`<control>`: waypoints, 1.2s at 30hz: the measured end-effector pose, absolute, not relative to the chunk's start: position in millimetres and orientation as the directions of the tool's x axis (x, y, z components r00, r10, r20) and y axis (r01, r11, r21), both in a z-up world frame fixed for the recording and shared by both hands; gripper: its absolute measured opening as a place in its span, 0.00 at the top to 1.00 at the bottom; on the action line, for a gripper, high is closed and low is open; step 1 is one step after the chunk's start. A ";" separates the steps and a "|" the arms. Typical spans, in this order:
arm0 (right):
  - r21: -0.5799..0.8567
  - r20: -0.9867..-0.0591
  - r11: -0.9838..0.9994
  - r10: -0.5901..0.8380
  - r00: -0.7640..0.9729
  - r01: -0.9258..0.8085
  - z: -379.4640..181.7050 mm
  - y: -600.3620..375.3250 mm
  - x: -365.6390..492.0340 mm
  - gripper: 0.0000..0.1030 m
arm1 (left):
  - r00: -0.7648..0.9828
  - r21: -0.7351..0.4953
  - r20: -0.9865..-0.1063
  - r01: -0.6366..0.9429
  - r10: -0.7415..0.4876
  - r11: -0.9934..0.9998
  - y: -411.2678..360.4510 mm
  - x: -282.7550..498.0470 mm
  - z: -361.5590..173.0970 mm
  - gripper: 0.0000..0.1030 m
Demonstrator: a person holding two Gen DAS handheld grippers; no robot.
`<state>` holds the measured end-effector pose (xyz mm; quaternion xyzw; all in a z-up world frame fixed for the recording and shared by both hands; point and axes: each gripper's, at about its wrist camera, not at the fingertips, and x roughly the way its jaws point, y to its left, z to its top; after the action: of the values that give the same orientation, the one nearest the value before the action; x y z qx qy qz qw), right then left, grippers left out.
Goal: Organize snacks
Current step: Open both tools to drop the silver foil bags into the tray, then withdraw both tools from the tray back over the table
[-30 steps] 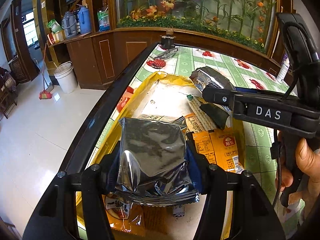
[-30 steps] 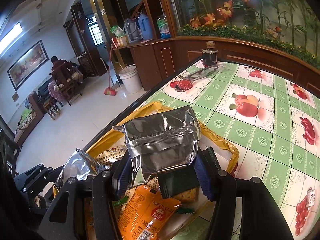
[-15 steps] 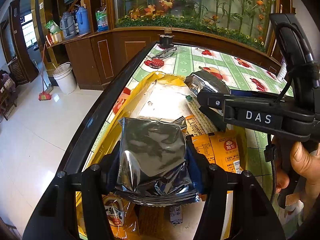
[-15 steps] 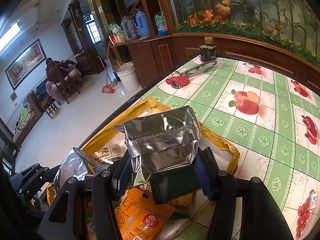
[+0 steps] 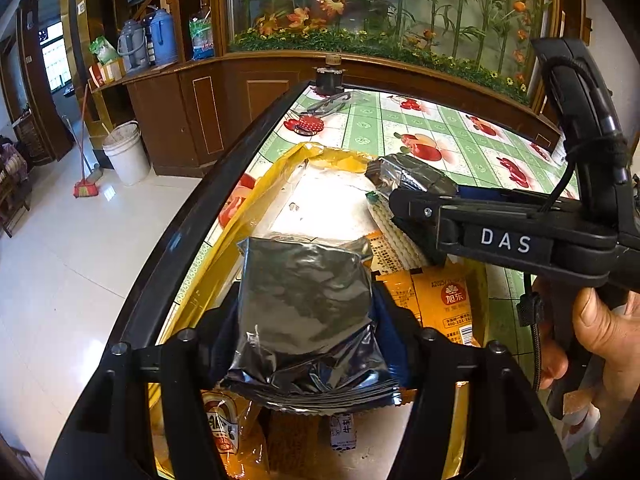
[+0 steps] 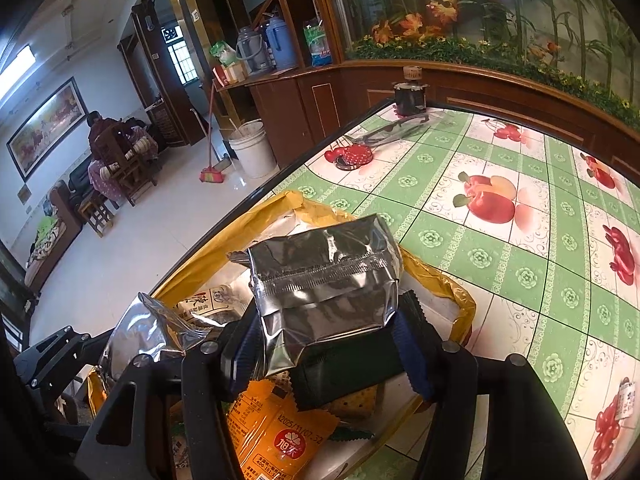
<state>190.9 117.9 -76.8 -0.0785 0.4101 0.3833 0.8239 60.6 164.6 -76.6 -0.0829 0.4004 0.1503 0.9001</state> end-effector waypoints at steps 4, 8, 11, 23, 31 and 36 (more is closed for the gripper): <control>0.201 -0.734 0.705 0.569 0.372 -0.680 -73.5 111.9 191.1 0.31 | 0.631 -0.017 -0.743 -0.351 0.223 0.936 163.0 59.0 -73.2 0.17; 0.202 -0.721 0.710 0.574 0.388 -0.675 -65.6 105.0 187.7 0.28 | 0.626 -0.007 -0.742 -0.365 0.240 0.931 160.8 56.1 -69.6 0.13; 0.202 -0.712 0.712 0.578 0.397 -0.673 -59.4 99.3 183.4 0.26 | 0.624 -0.007 -0.740 -0.379 0.250 0.925 159.1 52.2 -66.5 0.06; 0.202 -0.685 0.725 0.585 0.434 -0.659 -37.7 70.0 164.5 0.22 | 0.648 -0.006 -0.718 -0.371 0.254 0.929 144.9 33.6 -49.5 0.00; 0.206 -0.656 0.735 0.593 0.466 -0.646 -26.1 35.3 140.4 0.20 | 0.638 0.106 -0.691 -0.376 0.340 0.920 117.4 16.4 -42.8 0.00; 0.185 -0.646 0.738 0.588 0.486 -0.649 -23.7 14.5 123.8 0.19 | 0.639 0.117 -0.676 -0.397 0.366 0.910 107.9 -2.4 -40.8 0.00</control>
<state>123.8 14.5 -23.7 -0.0419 0.3580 0.3593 0.8608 -2.4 107.9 -40.8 -0.0212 0.3686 0.2109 0.9051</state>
